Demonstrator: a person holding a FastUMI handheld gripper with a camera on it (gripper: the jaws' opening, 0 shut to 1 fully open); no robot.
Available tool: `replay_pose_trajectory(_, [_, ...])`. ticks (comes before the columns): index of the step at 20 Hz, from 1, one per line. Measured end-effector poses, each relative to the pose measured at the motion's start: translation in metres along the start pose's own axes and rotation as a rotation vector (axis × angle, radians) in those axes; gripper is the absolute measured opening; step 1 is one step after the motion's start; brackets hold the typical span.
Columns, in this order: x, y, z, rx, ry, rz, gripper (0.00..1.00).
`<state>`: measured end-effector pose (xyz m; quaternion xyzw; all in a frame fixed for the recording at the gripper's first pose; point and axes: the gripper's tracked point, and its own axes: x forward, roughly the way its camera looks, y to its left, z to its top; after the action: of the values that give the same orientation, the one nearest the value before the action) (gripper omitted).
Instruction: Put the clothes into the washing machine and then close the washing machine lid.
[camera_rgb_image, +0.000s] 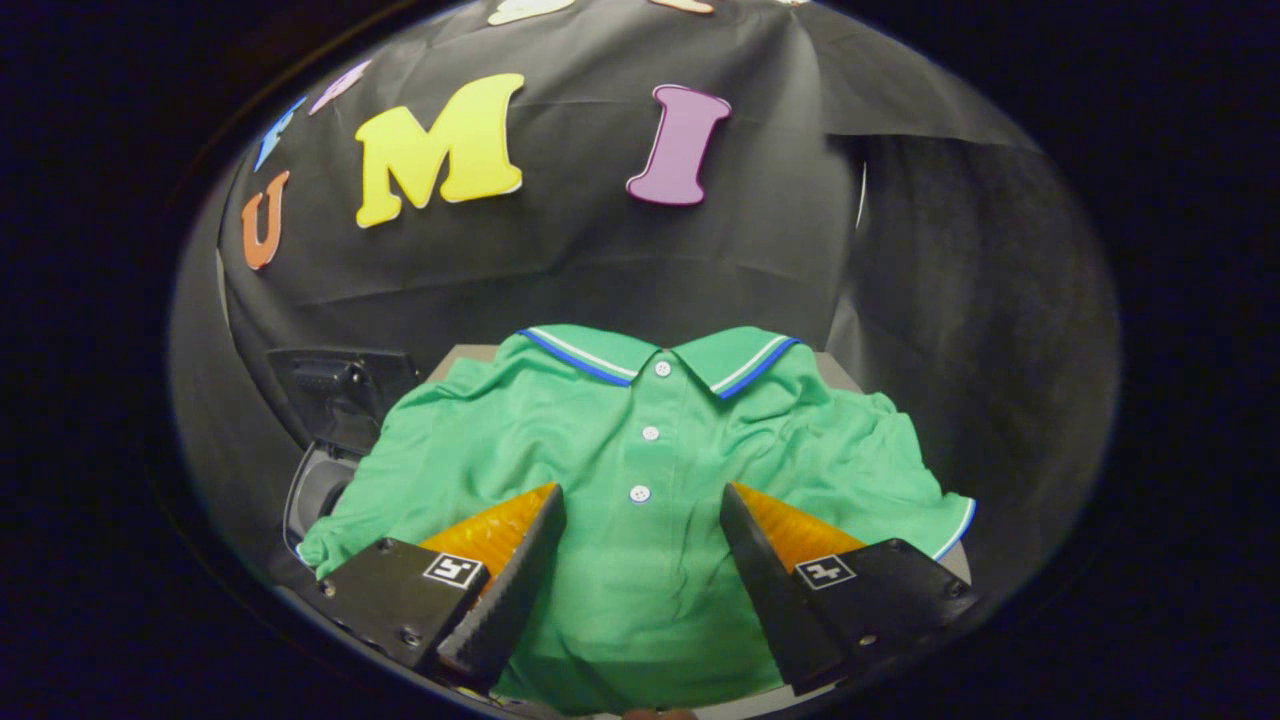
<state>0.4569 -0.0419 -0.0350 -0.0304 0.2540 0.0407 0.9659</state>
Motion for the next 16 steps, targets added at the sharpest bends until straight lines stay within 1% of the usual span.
replay_pose_trajectory(2, [0.0, 0.001, 0.0, 0.026, 0.015, 0.014, 0.99])
replay_pose_trajectory(3, [0.001, 0.001, 0.0, 0.014, 0.025, 0.014, 0.99])
replay_pose_trajectory(6, [0.0, 0.002, -0.003, 0.008, 0.065, -0.005, 0.99])
replay_pose_trajectory(8, [-0.001, 0.006, -0.002, 0.019, 0.103, 0.015, 0.98])
replay_pose_trajectory(10, [-0.004, 0.009, -0.003, 0.0, 0.128, 0.038, 0.65])
replay_pose_trajectory(12, [-0.002, 0.01, -0.001, 0.017, 0.102, 0.043, 0.33])
replay_pose_trajectory(13, [-0.002, 0.01, -0.001, 0.018, 0.113, 0.038, 0.17])
replay_pose_trajectory(14, [-0.002, 0.011, -0.001, 0.022, 0.126, 0.028, 0.07])
replay_pose_trajectory(16, [-0.003, 0.011, 0.001, 0.019, 0.134, 0.008, 0.06])
